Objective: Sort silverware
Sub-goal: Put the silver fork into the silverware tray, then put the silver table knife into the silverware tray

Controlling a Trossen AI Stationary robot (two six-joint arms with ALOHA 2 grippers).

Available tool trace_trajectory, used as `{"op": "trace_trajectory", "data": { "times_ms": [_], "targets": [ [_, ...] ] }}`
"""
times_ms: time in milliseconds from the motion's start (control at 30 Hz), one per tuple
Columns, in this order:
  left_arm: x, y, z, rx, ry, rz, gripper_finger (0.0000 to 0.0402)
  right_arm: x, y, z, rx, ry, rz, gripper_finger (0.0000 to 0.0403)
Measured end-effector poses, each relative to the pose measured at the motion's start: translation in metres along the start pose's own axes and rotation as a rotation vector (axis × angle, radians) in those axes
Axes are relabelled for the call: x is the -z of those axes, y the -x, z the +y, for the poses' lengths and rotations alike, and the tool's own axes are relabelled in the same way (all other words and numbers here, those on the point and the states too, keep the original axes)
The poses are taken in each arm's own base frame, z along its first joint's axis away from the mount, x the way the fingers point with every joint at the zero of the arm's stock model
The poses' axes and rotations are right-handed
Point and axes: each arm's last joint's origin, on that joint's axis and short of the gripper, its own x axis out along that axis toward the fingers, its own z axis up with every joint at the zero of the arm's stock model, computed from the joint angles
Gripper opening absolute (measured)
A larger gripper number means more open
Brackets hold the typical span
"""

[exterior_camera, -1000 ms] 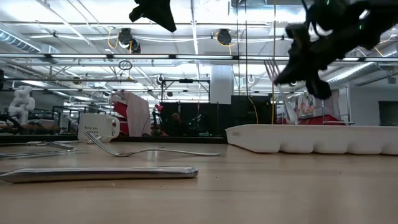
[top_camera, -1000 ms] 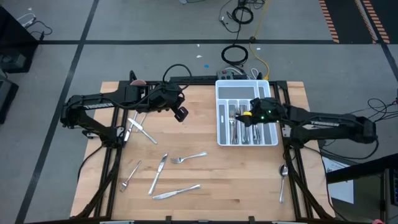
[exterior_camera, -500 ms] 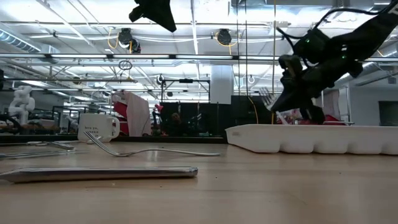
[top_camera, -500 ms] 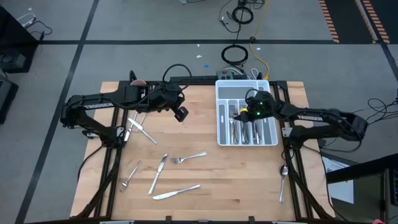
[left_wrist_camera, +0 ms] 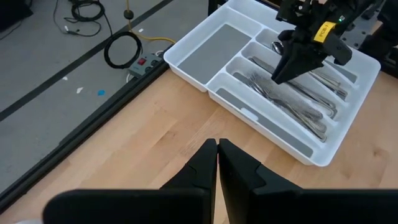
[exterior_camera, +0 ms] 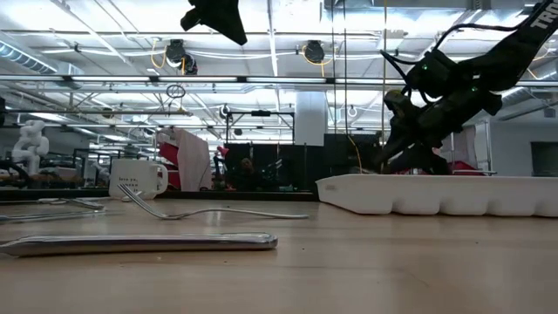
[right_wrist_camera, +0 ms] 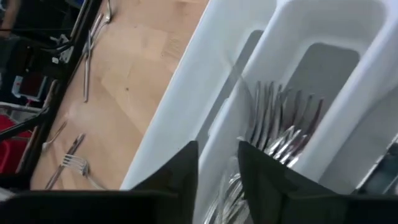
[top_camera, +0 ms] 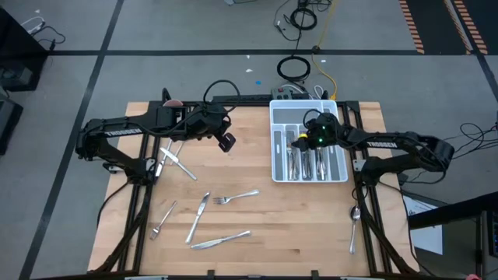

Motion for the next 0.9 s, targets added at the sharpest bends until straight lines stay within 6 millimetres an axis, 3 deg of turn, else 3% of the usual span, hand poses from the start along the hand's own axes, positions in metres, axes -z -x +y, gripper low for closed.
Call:
{"op": "trace_trajectory", "data": {
  "times_ms": [300, 433, 533, 700, 833, 900],
  "targets": [
    [0.001, 0.0, 0.001, -0.015, -0.006, 0.008, 0.0025, -0.004, 0.004, -0.002, 0.003, 0.026, -0.025, 0.0163],
    [0.014, 0.001, 0.007, -0.084, -0.069, 0.132, 0.0025, -0.011, 0.013, 0.009, -0.057, 0.067, -0.064, 0.0168],
    [0.034, -0.001, 0.015, -0.158, -0.145, 0.286, 0.0025, -0.025, 0.029, 0.03, -0.146, 0.137, -0.15, 0.0169],
    [0.081, -0.025, 0.018, -0.12, -0.257, 0.528, 0.0025, -0.044, 0.066, 0.065, -0.25, 0.265, -0.296, 0.0169],
    [0.12, -0.051, 0.022, -0.145, -0.288, 0.608, 0.0025, -0.048, 0.091, 0.081, -0.272, 0.348, -0.351, 0.0169],
    [0.136, -0.062, 0.029, -0.164, -0.223, 0.64, 0.0025, -0.048, 0.1, 0.085, -0.269, 0.371, -0.359, 0.0169]
  ]
}}
